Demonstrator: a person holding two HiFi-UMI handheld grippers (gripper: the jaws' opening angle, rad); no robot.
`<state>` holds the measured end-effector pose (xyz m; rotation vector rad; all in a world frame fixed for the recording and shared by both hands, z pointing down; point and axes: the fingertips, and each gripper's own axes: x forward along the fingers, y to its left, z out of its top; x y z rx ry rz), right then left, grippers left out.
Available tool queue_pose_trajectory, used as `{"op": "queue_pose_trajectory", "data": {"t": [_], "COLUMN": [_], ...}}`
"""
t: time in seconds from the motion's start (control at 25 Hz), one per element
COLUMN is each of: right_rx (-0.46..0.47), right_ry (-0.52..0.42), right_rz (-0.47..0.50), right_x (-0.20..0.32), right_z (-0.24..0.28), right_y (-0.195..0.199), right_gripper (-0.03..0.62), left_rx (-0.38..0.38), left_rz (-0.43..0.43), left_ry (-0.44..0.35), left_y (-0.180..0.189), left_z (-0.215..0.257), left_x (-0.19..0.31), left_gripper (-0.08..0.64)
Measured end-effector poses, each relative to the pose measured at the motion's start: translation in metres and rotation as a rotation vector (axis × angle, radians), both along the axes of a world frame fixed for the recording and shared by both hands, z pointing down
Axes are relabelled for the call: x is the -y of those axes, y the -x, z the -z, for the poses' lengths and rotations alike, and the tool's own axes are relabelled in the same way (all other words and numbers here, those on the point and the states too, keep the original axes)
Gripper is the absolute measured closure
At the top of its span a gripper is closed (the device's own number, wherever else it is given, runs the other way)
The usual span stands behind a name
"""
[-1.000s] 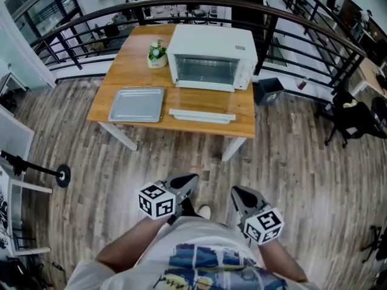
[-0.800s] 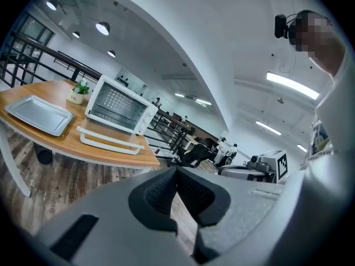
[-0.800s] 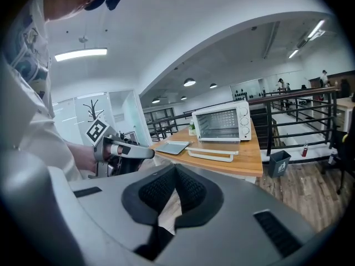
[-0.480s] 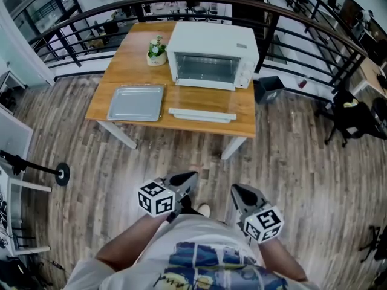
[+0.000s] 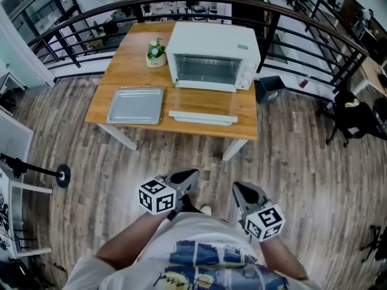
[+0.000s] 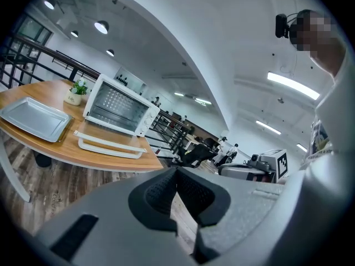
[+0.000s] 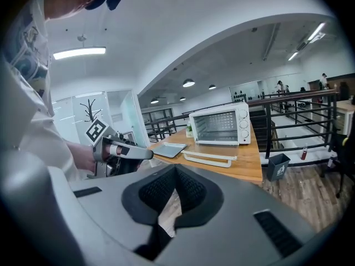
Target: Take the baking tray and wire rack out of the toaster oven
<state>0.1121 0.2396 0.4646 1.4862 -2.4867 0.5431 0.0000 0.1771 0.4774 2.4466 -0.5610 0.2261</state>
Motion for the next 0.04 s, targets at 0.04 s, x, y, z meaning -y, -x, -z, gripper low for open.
{"op": "queue_pose_trajectory", "data": {"t": [0.04], "right_rx": [0.000], "right_ry": [-0.002], "right_rz": [0.002], "right_x": [0.0027], "right_z": [-0.0001], "right_y": [0.0001], "right_gripper": [0.594], "left_rx": [0.001], "left_rz": [0.002], "left_ry": [0.000], "left_y": [0.0004], "left_z": [-0.0006], "left_x": [0.0027], "left_gripper": [0.557]}}
